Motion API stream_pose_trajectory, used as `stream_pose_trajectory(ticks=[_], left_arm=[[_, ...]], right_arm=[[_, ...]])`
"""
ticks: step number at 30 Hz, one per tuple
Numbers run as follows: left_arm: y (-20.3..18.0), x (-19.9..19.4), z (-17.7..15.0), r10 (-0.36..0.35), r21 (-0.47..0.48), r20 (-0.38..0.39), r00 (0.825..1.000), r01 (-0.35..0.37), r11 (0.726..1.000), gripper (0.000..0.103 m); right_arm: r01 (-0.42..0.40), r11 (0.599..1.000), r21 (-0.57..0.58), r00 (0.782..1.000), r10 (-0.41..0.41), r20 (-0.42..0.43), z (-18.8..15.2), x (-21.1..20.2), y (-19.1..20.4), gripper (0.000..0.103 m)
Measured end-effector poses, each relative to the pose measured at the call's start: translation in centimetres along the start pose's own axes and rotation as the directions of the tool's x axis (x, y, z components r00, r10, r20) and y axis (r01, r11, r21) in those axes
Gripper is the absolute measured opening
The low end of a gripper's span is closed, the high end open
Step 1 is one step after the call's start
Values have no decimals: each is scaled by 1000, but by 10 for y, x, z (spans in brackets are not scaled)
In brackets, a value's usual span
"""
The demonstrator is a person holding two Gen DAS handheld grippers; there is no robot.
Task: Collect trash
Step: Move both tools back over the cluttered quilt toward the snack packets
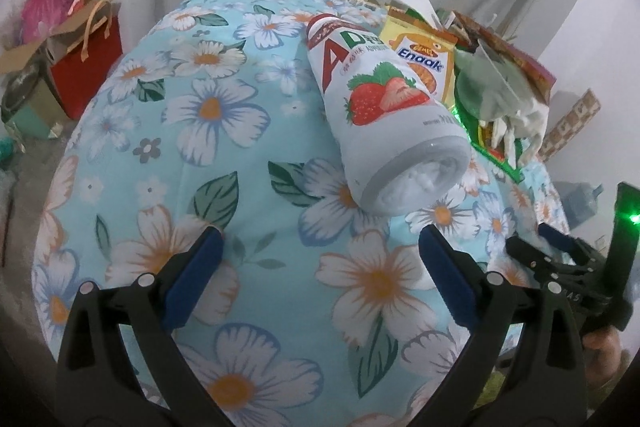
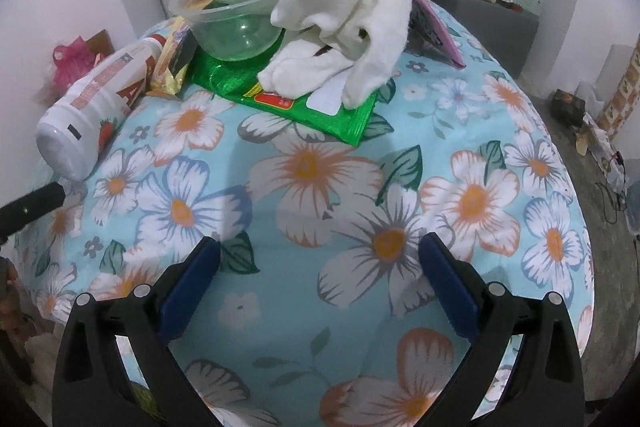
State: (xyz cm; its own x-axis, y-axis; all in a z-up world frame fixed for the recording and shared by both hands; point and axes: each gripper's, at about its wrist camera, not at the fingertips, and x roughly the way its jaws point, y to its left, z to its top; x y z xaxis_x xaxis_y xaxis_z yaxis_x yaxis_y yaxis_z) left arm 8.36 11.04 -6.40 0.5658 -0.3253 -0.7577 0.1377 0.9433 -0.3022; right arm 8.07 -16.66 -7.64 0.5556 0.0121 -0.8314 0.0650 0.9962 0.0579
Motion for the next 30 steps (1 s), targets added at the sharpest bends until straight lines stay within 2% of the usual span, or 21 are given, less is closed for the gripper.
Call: stream_pose_trajectory(ticks=[9, 12, 15, 18, 22, 30], left_arm=[[2, -3, -3, -33, 2, 23, 999, 33, 999, 94], [1, -9, -4, -8, 12, 31, 999, 8, 1000, 94], [0, -22, -2, 9, 26, 81, 997, -11, 1000, 94], [-5, -41, 4, -1, 51, 152, 988, -7, 999, 94], [-21, -65, 17, -39, 123, 246, 969, 8, 992, 94], [-52, -73, 44, -112, 221, 284, 952, 49, 974, 94]], right_arm=[[-86, 995, 45, 996, 86, -10, 1, -8, -20, 97], [-122, 989, 90, 993, 122, 0, 3, -15, -28, 97], [-156, 977, 145, 988, 153, 33, 6, -25, -40, 97], [-168, 972, 166, 985, 160, 60, 10, -36, -47, 97], [-198, 963, 184, 978, 180, 109, 23, -50, -55, 97], [-267, 948, 176, 951, 230, 205, 52, -78, -60, 97]])
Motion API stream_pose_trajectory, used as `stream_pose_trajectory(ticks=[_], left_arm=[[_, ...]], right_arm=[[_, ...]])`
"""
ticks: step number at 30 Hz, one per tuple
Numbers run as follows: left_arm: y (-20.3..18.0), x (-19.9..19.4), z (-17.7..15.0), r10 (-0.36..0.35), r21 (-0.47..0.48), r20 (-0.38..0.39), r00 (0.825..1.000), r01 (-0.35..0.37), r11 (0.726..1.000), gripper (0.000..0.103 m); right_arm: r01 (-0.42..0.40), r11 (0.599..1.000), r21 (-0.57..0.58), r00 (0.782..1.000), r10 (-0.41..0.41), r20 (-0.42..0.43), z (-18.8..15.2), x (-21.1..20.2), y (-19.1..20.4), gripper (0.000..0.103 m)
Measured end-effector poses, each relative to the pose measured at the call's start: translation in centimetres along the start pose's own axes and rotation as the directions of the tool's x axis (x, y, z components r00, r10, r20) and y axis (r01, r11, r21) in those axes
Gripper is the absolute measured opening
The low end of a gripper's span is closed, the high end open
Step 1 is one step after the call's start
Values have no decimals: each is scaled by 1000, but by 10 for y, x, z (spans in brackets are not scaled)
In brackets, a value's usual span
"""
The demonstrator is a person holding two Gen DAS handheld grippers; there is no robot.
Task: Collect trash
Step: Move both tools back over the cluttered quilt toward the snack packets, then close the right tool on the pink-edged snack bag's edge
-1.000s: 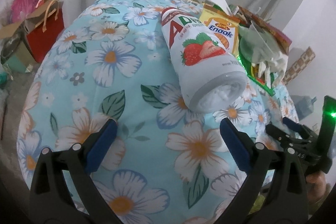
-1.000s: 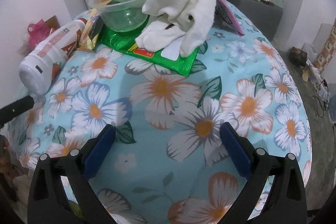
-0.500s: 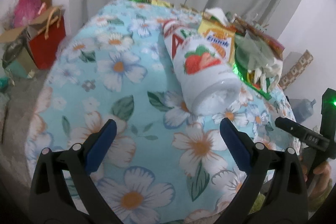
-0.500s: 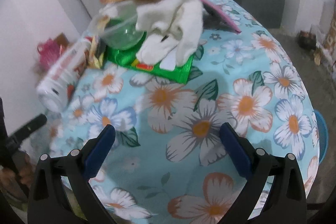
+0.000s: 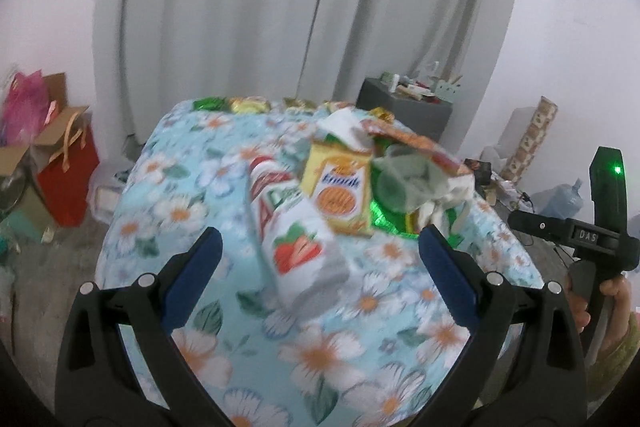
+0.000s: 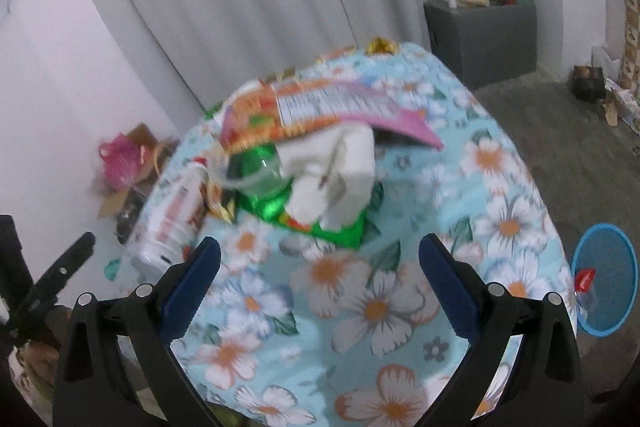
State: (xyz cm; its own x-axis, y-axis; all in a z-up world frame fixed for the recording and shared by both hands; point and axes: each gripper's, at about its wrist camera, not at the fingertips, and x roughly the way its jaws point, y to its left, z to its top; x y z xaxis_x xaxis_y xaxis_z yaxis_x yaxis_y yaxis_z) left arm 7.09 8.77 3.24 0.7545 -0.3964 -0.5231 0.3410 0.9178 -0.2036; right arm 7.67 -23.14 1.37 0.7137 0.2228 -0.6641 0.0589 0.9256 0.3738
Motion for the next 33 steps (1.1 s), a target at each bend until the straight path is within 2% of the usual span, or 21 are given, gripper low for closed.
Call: stream_pose_trajectory(ticks=[8, 11, 16, 24, 30, 33], left_arm=[[-23, 23, 26, -38, 42, 2, 999, 38, 998, 94], [-28, 31, 34, -73, 31, -10, 997, 73, 997, 94], [-29, 41, 52, -94, 30, 22, 995, 93, 995, 94], [-18, 55, 69, -129, -8, 30, 991, 129, 992, 94], [-5, 62, 79, -176, -41, 32, 984, 177, 983, 94], [-1, 74, 84, -200, -50, 14, 980, 201, 978, 94]], right_arm=[[-126, 988, 92, 992, 126, 7, 26, 4, -8, 97], [-152, 983, 99, 988, 152, 11, 36, 7, -8, 97], [-189, 971, 144, 982, 186, 28, 53, 13, -14, 96], [-251, 921, 298, 966, 259, 13, 64, 33, -31, 90], [-257, 899, 354, 962, 271, 10, 61, 39, -35, 89], [-270, 873, 406, 958, 287, 19, 57, 47, -41, 86]])
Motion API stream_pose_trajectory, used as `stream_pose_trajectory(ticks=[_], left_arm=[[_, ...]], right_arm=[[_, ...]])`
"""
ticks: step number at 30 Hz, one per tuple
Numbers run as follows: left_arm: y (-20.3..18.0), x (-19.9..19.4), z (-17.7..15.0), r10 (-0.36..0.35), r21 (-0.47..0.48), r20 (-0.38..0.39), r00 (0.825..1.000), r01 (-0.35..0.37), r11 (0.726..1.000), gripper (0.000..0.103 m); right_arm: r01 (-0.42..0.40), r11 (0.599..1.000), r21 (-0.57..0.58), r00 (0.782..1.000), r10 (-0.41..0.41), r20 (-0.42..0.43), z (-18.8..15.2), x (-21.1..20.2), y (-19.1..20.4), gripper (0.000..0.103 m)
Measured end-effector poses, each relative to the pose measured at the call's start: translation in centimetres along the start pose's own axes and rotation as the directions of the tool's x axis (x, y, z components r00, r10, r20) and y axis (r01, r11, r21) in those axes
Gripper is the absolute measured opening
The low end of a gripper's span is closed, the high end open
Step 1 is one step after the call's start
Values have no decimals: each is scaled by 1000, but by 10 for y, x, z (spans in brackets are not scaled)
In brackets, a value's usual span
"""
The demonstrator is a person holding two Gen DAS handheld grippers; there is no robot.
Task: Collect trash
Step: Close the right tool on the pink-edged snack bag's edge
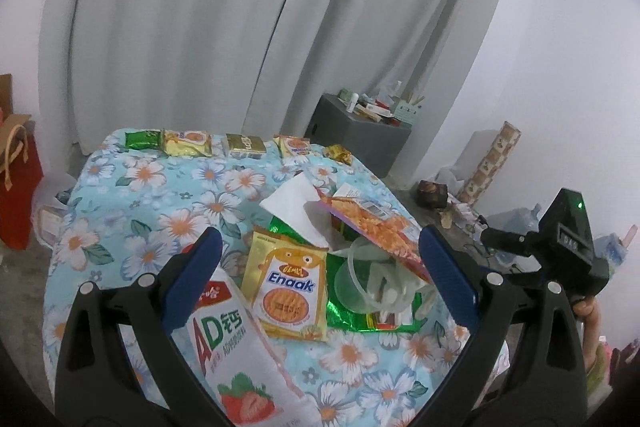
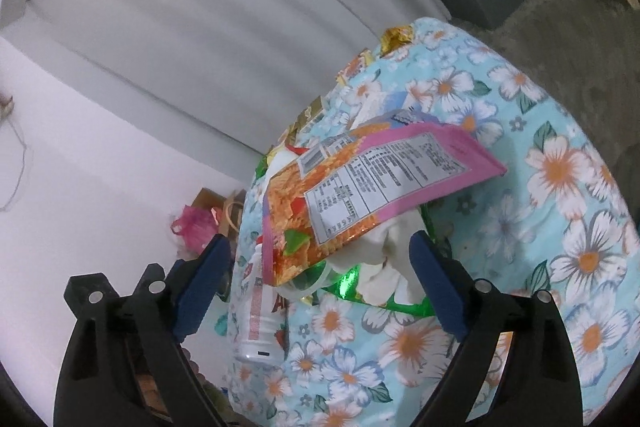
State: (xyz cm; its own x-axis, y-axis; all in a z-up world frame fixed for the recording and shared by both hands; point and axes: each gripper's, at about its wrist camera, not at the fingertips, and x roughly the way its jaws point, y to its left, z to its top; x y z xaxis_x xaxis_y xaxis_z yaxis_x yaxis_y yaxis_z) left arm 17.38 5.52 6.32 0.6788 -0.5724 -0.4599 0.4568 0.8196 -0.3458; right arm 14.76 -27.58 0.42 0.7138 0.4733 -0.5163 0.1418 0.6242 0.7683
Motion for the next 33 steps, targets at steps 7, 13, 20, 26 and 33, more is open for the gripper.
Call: stream_pose_trajectory(ticks=[7, 13, 20, 26, 33], left_arm=[[6, 24, 14, -74, -39, -35, 997, 72, 997, 94], [-3, 37, 15, -115, -30, -64, 991, 113, 993, 94], [-15, 43, 8, -106, 20, -109, 988, 109, 994, 84], [-20, 40, 0, -64, 55, -155, 986, 73, 996, 69], [-25, 43, -1, -78, 27, -182, 980, 85, 996, 53]], right_arm=[[-70, 985, 155, 997, 73, -14, -2, 20, -22, 79], [-153, 952, 266, 987, 160, -8, -13, 24, -32, 68], [-171, 934, 312, 982, 186, -20, -9, 32, -38, 56], [-195, 921, 338, 976, 217, -31, -13, 34, -40, 49], [-286, 888, 360, 955, 296, 29, -15, 13, -47, 45]])
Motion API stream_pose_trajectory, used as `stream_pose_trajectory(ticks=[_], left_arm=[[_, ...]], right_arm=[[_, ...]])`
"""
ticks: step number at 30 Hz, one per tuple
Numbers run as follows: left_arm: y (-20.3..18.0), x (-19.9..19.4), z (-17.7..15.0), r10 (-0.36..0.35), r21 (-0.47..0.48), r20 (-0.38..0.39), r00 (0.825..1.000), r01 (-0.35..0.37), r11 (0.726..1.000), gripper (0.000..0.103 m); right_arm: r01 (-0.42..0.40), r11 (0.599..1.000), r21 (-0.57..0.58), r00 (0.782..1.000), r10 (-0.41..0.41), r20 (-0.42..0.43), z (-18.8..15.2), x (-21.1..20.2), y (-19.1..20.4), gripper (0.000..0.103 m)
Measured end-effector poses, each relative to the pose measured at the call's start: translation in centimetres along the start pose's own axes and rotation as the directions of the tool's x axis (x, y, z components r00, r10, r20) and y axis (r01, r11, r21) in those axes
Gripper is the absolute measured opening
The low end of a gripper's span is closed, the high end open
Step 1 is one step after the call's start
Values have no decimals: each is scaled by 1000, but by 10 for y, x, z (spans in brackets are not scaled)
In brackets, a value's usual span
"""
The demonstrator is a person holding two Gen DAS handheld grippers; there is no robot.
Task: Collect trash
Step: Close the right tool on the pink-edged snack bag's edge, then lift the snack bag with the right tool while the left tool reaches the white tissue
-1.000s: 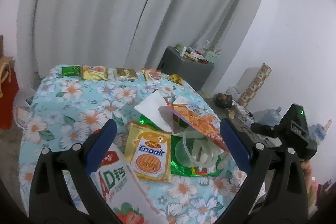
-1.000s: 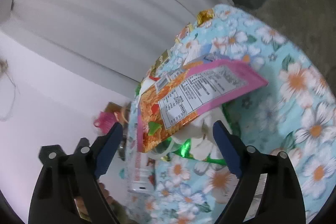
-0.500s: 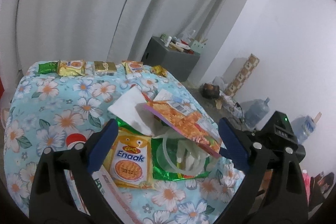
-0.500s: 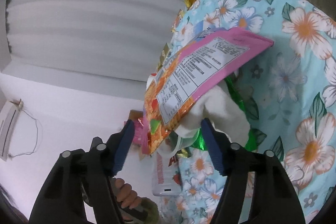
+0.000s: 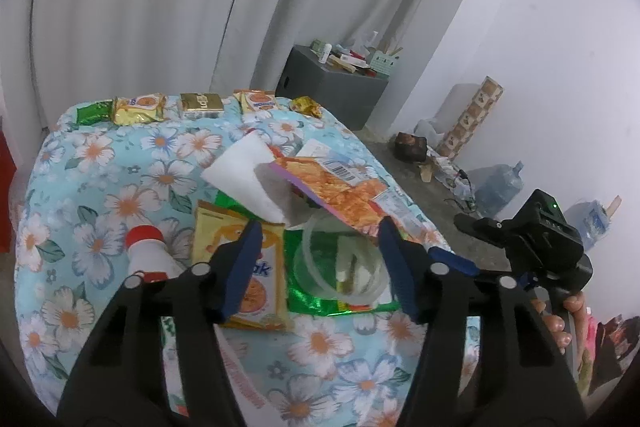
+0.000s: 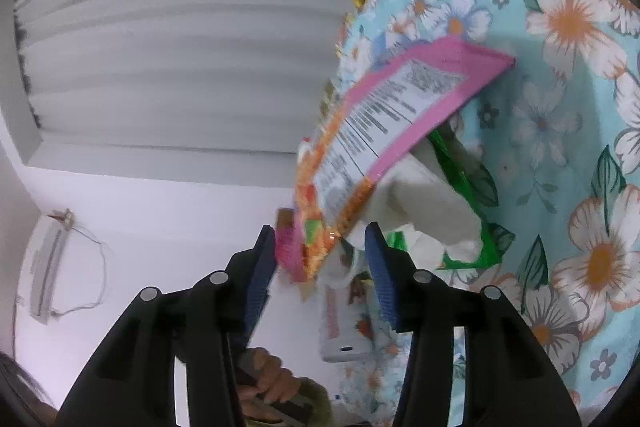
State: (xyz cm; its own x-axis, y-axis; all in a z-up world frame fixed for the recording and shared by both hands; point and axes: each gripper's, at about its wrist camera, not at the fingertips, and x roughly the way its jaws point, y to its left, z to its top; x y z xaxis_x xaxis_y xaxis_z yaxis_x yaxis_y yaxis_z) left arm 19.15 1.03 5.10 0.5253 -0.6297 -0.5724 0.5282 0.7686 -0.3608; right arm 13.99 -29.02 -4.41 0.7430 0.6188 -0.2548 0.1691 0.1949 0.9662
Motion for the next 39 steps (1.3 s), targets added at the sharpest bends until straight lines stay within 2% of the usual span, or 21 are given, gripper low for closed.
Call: stream_pose_trajectory(ticks=[2, 6, 10, 14, 18, 21, 25, 29, 34, 38, 39], left_arm=[[-7, 3, 4, -12, 0, -1, 1000, 12, 1000, 44], [-29, 13, 14, -26, 37, 15, 1000, 25, 999, 40], [-45, 34, 20, -4, 77, -15, 1000, 5, 997, 32], [-45, 54, 19, 17, 69, -72, 997, -12, 998, 25], [-37, 66, 16, 30, 48, -109, 994, -25, 999, 23], [-33, 69, 14, 34, 42, -119, 992, -29, 999, 23], [-31, 73, 12, 26, 36, -131, 991, -22, 999, 23], [-29, 76, 11, 23, 27, -137, 990, -19, 999, 23], [-28, 76, 5, 10, 16, -149, 989, -8, 1000, 21], [-27, 75, 2, 0, 3, -156, 988, 0, 1000, 19], [-27, 74, 2, 0, 4, -152, 988, 1, 1000, 19]], right_arm=[[-18, 1000, -2, 1000, 18, 17, 4, -5, 2, 43], [-54, 998, 43, 999, 54, 10, 13, -4, -6, 38], [-79, 991, 108, 996, 83, -33, 16, 10, -20, 36], [-97, 984, 152, 993, 106, -53, 19, 20, -30, 33], [-113, 978, 174, 990, 126, -64, 19, 23, -37, 32], [-156, 968, 195, 983, 171, -63, 17, 23, -40, 32], [-232, 940, 250, 962, 259, -83, 19, 34, -46, 32], [-226, 937, 267, 964, 254, -77, 19, 41, -51, 32], [-207, 949, 237, 974, 224, -46, 20, 43, -46, 23], [-180, 964, 198, 982, 189, -27, 21, 46, -40, 8], [-183, 965, 185, 981, 191, -27, 20, 46, -36, 7]])
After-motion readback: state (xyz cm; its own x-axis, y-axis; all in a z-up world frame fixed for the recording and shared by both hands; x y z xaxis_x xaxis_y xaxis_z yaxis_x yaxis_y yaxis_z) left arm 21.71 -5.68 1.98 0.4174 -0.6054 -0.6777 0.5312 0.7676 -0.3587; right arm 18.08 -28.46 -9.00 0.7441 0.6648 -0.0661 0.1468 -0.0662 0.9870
